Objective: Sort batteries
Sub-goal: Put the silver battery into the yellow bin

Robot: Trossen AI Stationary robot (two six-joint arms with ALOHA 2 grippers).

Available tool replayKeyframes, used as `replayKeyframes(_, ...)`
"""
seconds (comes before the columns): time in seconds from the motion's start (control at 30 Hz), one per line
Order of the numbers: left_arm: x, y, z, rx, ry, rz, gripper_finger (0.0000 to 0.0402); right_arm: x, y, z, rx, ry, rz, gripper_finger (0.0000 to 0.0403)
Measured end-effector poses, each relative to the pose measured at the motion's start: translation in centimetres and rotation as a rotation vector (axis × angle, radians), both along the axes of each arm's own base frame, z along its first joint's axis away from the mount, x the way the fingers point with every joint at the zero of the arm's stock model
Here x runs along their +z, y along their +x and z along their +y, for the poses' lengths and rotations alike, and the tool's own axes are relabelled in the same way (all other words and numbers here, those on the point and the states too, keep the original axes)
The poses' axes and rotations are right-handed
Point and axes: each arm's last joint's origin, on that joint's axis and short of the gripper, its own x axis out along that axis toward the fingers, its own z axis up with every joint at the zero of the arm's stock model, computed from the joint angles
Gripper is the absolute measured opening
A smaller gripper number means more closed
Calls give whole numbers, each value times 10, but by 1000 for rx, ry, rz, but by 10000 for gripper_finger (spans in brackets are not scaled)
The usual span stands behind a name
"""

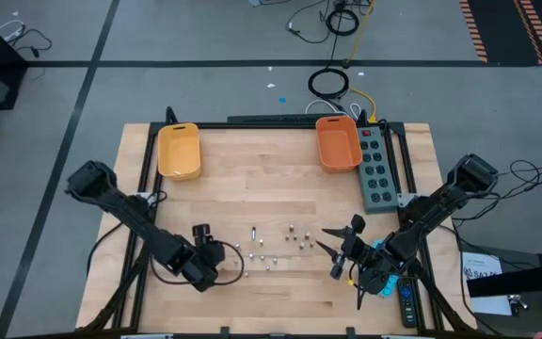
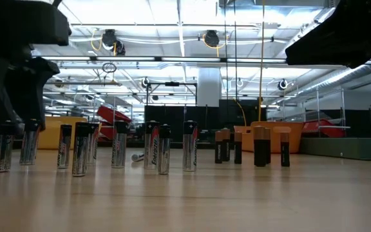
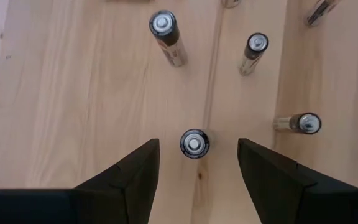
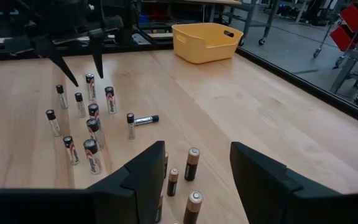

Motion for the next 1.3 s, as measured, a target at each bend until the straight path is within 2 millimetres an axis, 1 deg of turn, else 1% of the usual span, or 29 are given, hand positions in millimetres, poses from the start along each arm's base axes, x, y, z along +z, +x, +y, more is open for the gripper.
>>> replayKeyframes(0.23, -8, 3, -1, 2, 15, 11, 225, 0, 0, 0, 0, 1, -1, 173)
replayKeyframes(0.33, -9, 6, -1, 7, 6, -2, 213, 0, 0, 0, -1, 3, -2, 173)
replayKeyframes(0.43, -12, 6, 3, 18, 7, 0, 189, 0, 0, 0, -1, 5, -2, 173)
replayKeyframes(0.57, -14, 6, 6, 27, 10, 4, 145, 0, 0, 0, -2, 6, -3, 173)
replayKeyframes(0.63, -15, 6, 7, 29, 11, 12, 114, 0, 0, 0, -2, 6, -3, 173)
replayKeyframes(0.73, -15, 7, 8, 31, 9, 12, 56, 0, 0, 0, -2, 6, -3, 173)
replayKeyframes(0.83, -15, 7, 9, 35, 19, 15, 52, 0, 0, 0, -2, 6, -3, 173)
replayKeyframes(0.93, -13, 4, 16, 58, 50, 44, 52, 0, 0, 0, -2, 6, -3, 173)
replayKeyframes(1.0, -7, 1, 23, 97, 102, 39, 52, 0, 0, 0, -2, 6, -3, 173)
replayKeyframes(1.1, 9, -4, 40, 169, 181, 2, 52, 0, 0, 0, -2, 6, -3, 173)
replayKeyframes(1.17, 22, -6, 55, 221, 209, -26, 52, 0, 0, 0, -2, 6, -3, 173)
replayKeyframes(1.3, 51, -11, 88, 308, 210, -87, 52, 0, 0, 0, -2, 6, -3, 173)
